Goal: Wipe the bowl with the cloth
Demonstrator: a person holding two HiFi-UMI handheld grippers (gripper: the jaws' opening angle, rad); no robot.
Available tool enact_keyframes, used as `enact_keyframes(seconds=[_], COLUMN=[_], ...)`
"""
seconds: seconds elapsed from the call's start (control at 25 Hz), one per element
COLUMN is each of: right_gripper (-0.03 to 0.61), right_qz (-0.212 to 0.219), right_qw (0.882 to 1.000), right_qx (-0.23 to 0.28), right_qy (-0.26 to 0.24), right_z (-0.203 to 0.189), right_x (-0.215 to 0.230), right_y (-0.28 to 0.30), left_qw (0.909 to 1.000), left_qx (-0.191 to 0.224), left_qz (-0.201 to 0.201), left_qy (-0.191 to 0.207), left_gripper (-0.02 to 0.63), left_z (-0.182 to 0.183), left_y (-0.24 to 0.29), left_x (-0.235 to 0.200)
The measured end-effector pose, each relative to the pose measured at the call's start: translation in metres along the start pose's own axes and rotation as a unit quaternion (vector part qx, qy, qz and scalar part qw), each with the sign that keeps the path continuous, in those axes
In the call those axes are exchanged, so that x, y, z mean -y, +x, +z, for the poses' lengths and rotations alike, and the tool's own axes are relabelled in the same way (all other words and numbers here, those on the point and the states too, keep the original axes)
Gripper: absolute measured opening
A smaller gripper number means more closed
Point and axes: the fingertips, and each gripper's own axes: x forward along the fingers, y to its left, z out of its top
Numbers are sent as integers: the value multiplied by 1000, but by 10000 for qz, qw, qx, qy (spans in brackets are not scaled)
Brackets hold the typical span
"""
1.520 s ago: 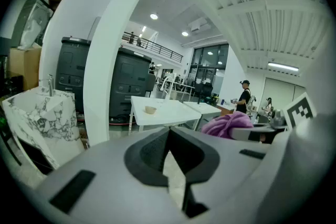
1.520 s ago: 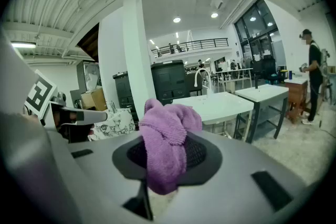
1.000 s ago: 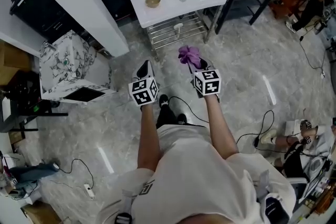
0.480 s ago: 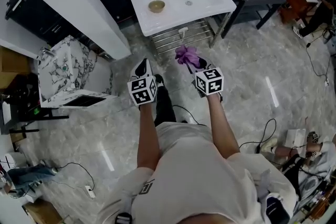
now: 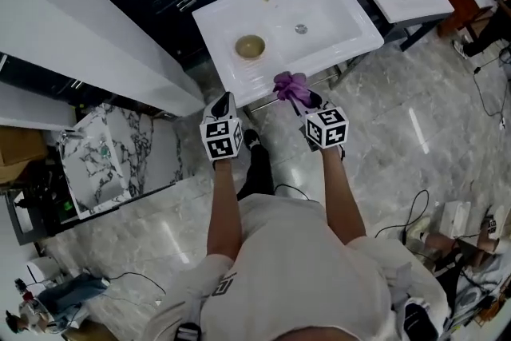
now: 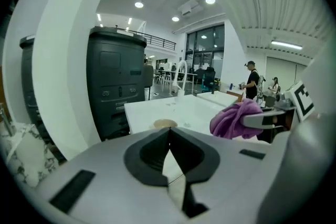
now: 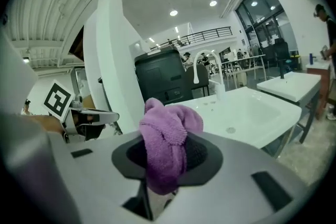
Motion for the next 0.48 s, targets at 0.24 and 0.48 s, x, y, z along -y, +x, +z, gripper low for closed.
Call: enact_keyframes(seconds=[0.24, 0.48], right_gripper=[97, 97], right_qz=[-143, -210], right_qw=[9999, 9997], right_qx=[27, -66], right_qy=[88, -62], right_z=[48, 72], right_x=[26, 35], right_y=[83, 130], left_qw=[9994, 9985], left_qx=[-184, -86], left_qz=[-294, -467], left_qy=[-7, -277], left_gripper=[7, 8], left_z=[41, 75], left_y=[83, 136], left_x=[-58, -98])
